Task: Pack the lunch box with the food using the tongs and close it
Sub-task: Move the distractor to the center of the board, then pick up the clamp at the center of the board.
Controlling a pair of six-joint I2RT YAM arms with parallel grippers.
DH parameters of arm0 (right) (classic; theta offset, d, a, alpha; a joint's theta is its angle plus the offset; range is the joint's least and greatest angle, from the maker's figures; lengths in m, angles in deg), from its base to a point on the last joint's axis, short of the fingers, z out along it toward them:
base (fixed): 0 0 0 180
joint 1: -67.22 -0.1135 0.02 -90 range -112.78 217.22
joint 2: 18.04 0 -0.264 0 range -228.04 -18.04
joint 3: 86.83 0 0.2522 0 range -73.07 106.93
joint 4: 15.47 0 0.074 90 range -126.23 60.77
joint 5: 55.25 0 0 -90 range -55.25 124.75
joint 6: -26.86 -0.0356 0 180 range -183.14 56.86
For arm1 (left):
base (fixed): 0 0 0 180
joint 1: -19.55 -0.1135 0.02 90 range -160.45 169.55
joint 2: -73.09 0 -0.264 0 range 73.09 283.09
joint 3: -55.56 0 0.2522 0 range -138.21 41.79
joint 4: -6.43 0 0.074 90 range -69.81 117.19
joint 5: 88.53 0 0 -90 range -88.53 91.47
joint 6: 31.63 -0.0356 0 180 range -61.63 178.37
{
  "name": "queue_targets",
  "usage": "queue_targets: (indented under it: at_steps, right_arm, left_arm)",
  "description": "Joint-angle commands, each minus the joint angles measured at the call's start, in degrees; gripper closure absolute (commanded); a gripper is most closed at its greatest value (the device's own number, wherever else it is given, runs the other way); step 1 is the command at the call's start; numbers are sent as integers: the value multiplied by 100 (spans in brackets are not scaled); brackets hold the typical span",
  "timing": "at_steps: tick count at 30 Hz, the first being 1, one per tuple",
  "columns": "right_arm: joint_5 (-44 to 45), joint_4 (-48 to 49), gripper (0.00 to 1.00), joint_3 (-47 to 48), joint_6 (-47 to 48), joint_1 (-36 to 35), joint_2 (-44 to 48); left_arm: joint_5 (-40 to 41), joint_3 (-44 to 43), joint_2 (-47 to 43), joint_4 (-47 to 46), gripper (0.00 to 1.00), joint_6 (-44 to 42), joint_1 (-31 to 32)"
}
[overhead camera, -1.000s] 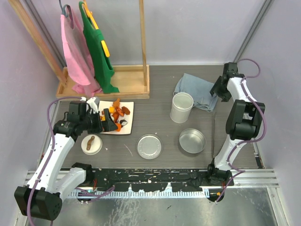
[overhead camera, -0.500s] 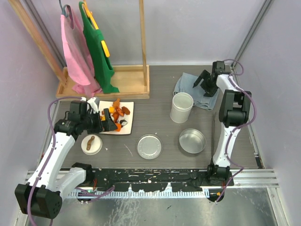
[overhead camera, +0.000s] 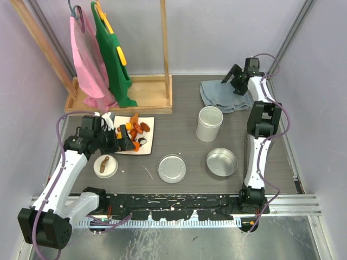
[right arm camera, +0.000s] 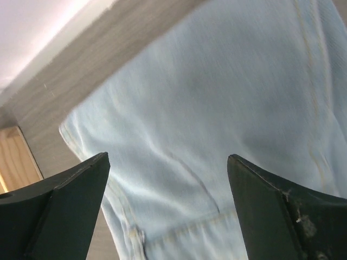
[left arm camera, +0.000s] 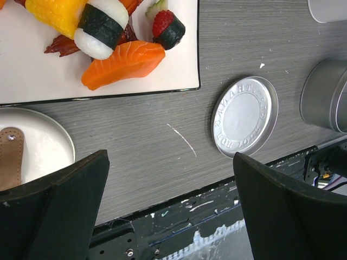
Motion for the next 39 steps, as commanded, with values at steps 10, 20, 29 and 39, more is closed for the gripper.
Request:
queue_targets:
  at_steps: [10, 20, 29, 39]
  right_arm:
    - [2909, -1783, 0, -5221, 765, 141, 5768]
    - [2261, -2092, 0, -7707, 194, 580, 7397]
    - [2446, -2150, 0, -8139, 670, 698, 6575]
    - [1848, -1214, 3, -8316, 589, 715, 5655]
  left_arm:
    - [-180, 13, -393, -98, 2, -38, 13]
    - [-434, 31, -264, -135, 2, -65, 20]
    - [-427, 58, -372, -176, 2, -56, 21]
    - [-454, 66, -319, -179, 2, -58, 21]
